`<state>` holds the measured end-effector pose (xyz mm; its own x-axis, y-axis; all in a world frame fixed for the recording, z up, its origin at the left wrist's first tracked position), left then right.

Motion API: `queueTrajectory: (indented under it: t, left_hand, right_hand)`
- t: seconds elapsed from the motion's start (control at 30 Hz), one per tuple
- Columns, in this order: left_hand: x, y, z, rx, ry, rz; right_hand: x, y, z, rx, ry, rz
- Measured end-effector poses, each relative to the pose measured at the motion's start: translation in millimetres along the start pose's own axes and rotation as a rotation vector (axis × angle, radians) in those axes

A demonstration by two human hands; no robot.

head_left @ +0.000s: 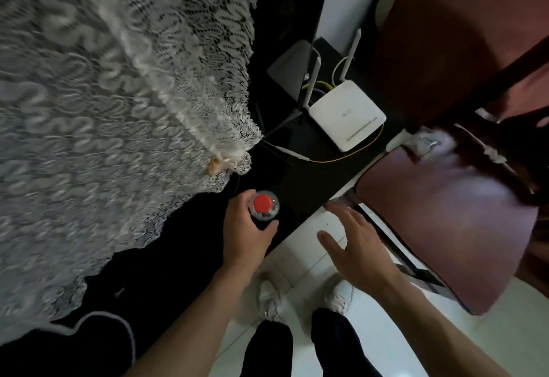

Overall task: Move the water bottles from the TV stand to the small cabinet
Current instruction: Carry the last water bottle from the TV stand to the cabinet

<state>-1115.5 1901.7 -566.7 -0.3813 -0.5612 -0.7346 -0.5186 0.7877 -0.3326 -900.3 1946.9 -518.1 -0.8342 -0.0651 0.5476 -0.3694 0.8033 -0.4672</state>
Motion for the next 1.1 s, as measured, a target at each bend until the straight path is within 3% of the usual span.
queueTrajectory:
  t: [0.2, 0.47, 0.73, 1.1]
  left_hand:
    - [4, 14, 11, -0.111, 0.041, 0.047]
    - [-26, 3, 5, -0.086, 0.026, 0.147]
    - [-117, -30, -28, -0.070, 0.022, 0.285]
    - [-275, -90, -74, -0.006, 0.008, 0.419]
  right_hand:
    - [-21, -4, 12, 0.004, 0.060, 0.051]
    - [-25, -4, 1, -0.031, 0.093, 0.076]
    - [-15, -32, -59, -0.059, 0.096, 0.105]
    - [14, -106, -209, -0.248, 0.162, 0.114]
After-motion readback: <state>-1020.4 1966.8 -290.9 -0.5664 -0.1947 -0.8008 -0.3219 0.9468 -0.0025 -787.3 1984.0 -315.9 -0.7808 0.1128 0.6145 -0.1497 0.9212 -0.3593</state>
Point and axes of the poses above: each hand's wrist, its own y-axis towards the middle knuckle, its own z-axis out of the palm, x = y × z, the point moved 7 cm from there along y, towards the middle knuckle, and after that the axes turned 6 degrees about -z, right-handed, at the moved point
